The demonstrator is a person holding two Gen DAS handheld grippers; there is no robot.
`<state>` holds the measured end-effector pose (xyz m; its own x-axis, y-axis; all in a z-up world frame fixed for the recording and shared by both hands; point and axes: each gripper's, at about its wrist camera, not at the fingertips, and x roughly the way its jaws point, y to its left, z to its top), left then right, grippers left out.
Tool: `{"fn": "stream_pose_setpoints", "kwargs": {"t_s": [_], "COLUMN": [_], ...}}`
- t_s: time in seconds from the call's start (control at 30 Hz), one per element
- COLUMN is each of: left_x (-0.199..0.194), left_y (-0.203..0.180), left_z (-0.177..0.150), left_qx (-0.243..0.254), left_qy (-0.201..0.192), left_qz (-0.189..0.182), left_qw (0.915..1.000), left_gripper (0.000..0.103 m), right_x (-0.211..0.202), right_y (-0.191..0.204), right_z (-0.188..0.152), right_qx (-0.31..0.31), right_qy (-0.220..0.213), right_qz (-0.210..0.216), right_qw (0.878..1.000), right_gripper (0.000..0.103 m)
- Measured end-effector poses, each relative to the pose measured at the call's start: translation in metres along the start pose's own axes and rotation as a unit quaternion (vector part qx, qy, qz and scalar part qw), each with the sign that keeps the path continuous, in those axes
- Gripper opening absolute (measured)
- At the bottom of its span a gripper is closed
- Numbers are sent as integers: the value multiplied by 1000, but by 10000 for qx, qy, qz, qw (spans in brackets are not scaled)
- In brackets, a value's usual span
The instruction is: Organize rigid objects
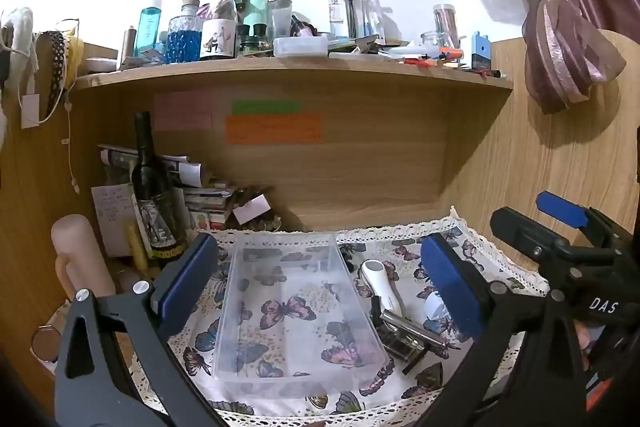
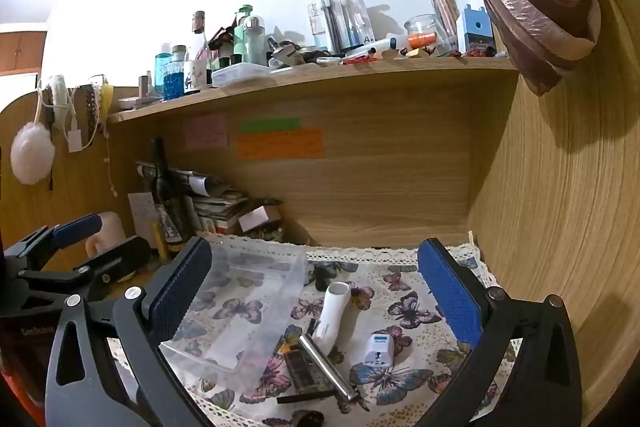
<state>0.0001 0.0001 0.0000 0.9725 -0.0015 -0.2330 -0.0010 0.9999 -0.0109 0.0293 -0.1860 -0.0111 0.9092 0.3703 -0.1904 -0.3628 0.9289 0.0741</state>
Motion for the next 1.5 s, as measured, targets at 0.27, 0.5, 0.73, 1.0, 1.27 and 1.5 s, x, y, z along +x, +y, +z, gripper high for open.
{"fn": "stream_pose_setpoints", "kwargs": {"t_s": [0.27,0.5,0.73,1.0,1.27,1.5], "left_x": [1,1,8,12,14,13], "left_y": [1,7,2,0,-3,-3], "left_z": [3,2,0,-2,-1,0], "left_qx": [-58,-96,20,43,84,67], "left_qy": [40,66,70,81,41,22], "left_qz": [6,-68,-19,-35,-32,-28], "left_qw": [10000,9999,10000,10000,10000,10000], "left_gripper": [103,103,103,103,103,103], "right_x": [0,-2,2,3,3,3], "right_y": [0,2,-2,-7,-8,-9], "right_z": [0,0,-1,-3,-2,-2], "right_qx": [-19,-14,3,2,17,16], "right_qy": [43,49,54,78,95,94], "right_qz": [-19,-21,-22,-62,-72,-64], "right_qw": [10000,10000,10000,10000,9999,9999], "right_gripper": [103,103,103,103,103,103]}}
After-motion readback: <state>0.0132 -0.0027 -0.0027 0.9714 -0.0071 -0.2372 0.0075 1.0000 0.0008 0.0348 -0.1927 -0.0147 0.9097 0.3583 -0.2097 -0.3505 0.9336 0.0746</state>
